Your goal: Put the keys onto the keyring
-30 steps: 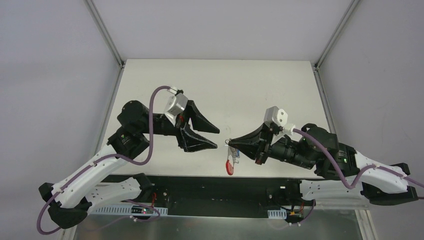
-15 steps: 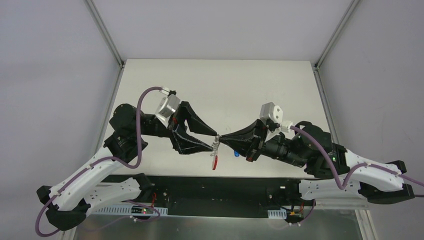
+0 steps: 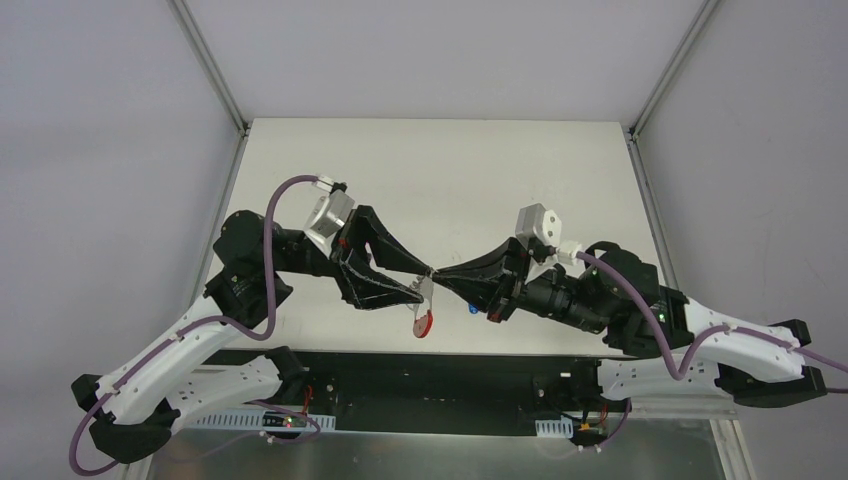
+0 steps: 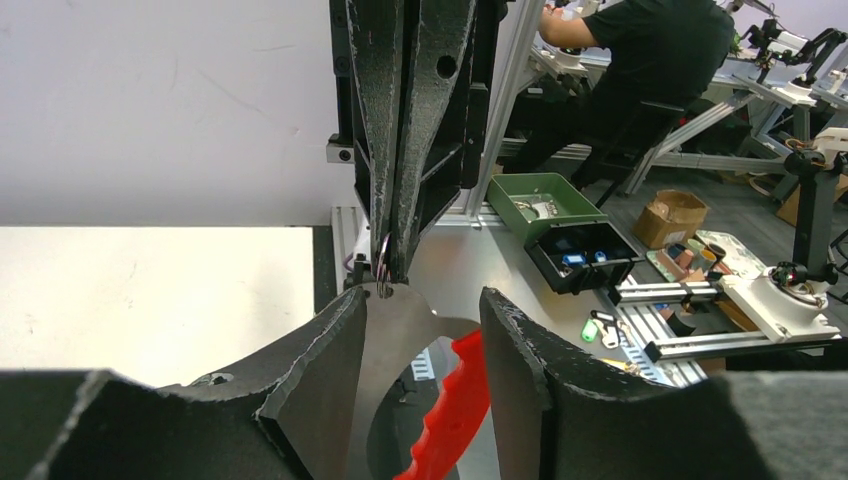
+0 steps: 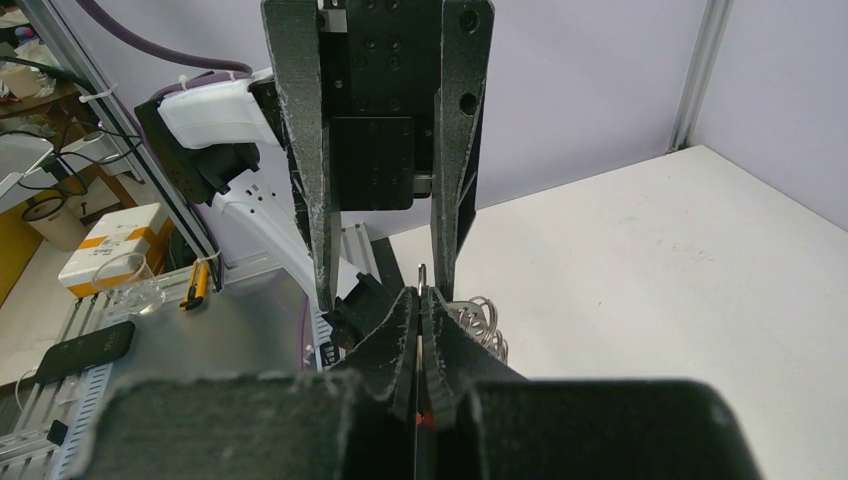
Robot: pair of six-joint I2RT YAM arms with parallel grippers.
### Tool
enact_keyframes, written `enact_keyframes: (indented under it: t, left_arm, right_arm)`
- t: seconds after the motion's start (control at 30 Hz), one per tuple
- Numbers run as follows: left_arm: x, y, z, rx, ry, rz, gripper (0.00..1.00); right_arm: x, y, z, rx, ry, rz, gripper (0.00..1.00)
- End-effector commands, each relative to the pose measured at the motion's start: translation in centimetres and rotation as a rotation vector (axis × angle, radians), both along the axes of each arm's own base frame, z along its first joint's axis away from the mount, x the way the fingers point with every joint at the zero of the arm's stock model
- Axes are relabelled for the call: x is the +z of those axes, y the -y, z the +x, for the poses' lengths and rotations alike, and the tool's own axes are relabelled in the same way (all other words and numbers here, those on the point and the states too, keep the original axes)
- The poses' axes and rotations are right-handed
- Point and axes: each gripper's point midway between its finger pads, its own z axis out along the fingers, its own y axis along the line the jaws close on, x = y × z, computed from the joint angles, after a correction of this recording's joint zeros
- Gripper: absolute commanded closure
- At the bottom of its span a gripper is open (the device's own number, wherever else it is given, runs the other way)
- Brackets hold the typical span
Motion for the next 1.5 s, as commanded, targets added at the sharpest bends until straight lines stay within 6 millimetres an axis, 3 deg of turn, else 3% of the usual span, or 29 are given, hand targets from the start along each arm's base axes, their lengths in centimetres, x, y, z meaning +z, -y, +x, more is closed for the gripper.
enact_keyframes:
  t: [0.0,0.83,1.03,1.4,1.47]
  left_arm:
    - [1.2,-0.6,-1.1,-0.031,0.053,-0.049,0.55]
    - [1.2,-0.5,-1.4,-0.061,0.053,-0.041,0.84]
    - [1.1,-0.1,-1.1,-0.066,0.049,-0.032,1.0]
    - [0.8,0.4,-0.4,-0.043,0.052,-0.027,1.0]
    - [0.6,0.5,-0.2,-0.037,0.053,-0.021,1.0]
  right_arm:
    - [2.8,0.0,-0.5,0.027,0.019,0.092,1.0]
    - [2.2,-0.4,-0.4,0.021,0.027,0.067,1.0]
    - [2.0,-0.2,-0.5,0.027,0.031,0.06,1.0]
    - [1.1,0.5,-1.3,0.069,0.036,0.01,1.0]
    - [1.0,0.9,-1.4,0.076,0.037,0.009,0.94]
